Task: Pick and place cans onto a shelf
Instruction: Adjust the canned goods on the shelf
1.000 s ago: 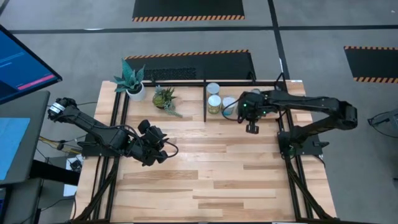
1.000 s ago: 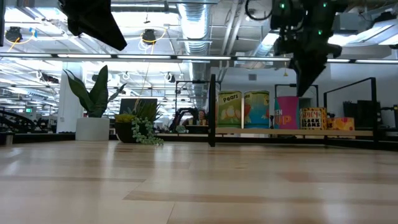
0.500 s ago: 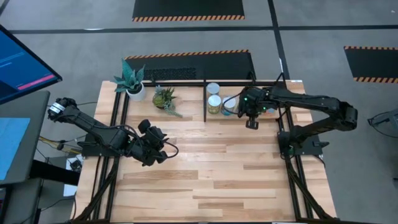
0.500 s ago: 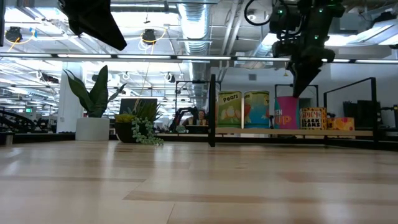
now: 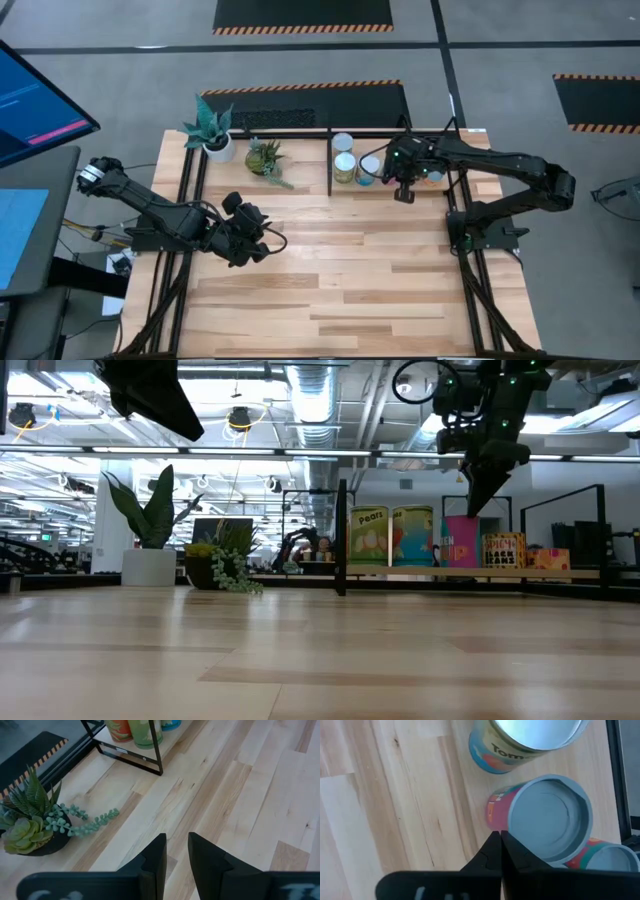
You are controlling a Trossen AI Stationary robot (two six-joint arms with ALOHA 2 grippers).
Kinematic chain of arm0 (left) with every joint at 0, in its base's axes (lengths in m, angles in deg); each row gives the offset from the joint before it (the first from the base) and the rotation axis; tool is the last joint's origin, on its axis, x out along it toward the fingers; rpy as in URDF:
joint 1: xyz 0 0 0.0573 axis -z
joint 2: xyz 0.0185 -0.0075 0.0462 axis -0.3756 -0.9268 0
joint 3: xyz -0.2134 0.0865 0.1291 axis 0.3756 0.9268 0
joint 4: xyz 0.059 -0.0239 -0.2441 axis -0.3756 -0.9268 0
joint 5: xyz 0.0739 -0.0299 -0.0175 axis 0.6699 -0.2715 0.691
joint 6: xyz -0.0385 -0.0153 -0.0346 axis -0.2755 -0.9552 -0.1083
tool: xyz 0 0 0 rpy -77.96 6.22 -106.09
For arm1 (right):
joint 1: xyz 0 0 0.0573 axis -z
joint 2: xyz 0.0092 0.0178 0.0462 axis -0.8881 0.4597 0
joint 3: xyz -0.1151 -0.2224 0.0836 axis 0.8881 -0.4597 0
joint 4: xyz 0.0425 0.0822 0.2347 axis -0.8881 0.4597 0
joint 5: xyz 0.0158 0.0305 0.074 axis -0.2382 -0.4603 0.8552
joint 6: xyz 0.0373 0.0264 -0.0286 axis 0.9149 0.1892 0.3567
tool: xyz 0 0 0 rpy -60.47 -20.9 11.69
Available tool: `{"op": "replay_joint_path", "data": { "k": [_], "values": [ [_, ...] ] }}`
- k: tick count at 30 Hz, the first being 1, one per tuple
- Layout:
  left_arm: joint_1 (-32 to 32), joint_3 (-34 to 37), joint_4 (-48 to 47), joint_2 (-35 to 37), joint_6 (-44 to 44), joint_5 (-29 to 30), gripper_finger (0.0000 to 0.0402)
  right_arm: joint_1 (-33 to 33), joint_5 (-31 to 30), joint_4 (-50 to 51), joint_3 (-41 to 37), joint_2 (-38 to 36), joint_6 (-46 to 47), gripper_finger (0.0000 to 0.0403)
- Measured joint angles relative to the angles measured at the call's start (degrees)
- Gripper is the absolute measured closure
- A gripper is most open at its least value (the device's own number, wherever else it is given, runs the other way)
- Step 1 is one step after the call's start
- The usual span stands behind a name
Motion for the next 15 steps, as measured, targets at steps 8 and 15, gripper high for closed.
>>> {"op": "replay_joint_path", "data": {
  "k": [8,15],
  "values": [
    [0.02,0.00,0.00,0.00,-0.02,0.00,0.0332,-1.38,1.13,1.52,0.79,-0.07,2.06,0.0392],
    [0.01,0.00,0.02,0.00,-0.07,0.00,0.0332,-8.91,1.17,8.73,7.81,-4.55,10.62,0.0388]
  ]
}}
